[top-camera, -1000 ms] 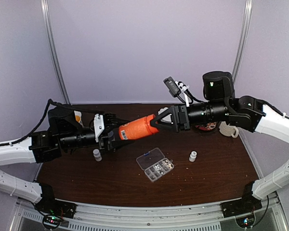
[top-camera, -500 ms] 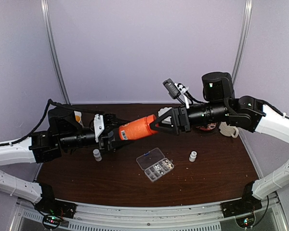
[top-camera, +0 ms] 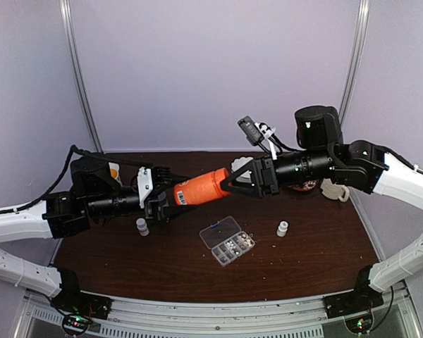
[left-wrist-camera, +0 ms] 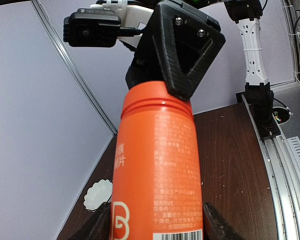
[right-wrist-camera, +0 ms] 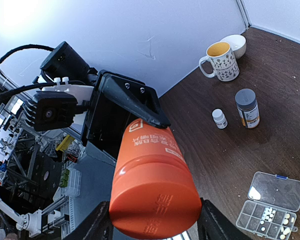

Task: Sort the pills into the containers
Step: Unscrew the lid of the pill bottle.

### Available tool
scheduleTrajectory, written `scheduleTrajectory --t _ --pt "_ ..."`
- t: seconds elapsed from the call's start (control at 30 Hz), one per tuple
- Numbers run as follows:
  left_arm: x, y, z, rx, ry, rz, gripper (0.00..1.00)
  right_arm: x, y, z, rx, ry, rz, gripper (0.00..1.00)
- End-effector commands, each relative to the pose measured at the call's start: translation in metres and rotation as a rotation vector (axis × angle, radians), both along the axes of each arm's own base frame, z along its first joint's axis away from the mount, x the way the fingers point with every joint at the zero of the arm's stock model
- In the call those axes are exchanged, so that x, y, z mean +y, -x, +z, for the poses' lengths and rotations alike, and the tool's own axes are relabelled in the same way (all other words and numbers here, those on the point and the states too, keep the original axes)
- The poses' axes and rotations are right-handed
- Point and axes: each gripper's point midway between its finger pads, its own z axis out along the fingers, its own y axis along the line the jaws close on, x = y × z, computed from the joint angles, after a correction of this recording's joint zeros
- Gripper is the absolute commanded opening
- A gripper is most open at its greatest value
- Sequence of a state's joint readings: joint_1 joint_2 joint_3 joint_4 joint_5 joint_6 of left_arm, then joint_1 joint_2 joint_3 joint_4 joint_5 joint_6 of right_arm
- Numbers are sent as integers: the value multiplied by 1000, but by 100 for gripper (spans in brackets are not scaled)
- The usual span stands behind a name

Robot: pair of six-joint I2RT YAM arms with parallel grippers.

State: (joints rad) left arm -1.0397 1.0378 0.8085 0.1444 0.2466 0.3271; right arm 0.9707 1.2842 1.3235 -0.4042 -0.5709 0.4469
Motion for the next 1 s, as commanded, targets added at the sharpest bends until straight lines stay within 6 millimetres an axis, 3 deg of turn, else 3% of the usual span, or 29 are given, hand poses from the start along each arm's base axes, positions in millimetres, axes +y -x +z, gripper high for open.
scheduleTrajectory --t 0.0,0.17,0.53,0.67,0.77,0.97 --pt "3 6 27 -20 75 -19 0 1 5 13 -83 -25 47 54" --pt "5 12 33 -13 115 -45 0 -6 13 17 -328 -50 110 32" --pt "1 29 32 71 144 -144 0 -19 29 17 -923 19 328 28" --pt "-1 33 31 102 149 -171 0 -24 41 5 -1159 51 456 32" --pt "-2 36 31 138 168 -194 0 -27 48 -2 -1322 63 542 28" --pt "-4 40 27 209 194 -220 0 -32 45 2 -1568 91 539 21"
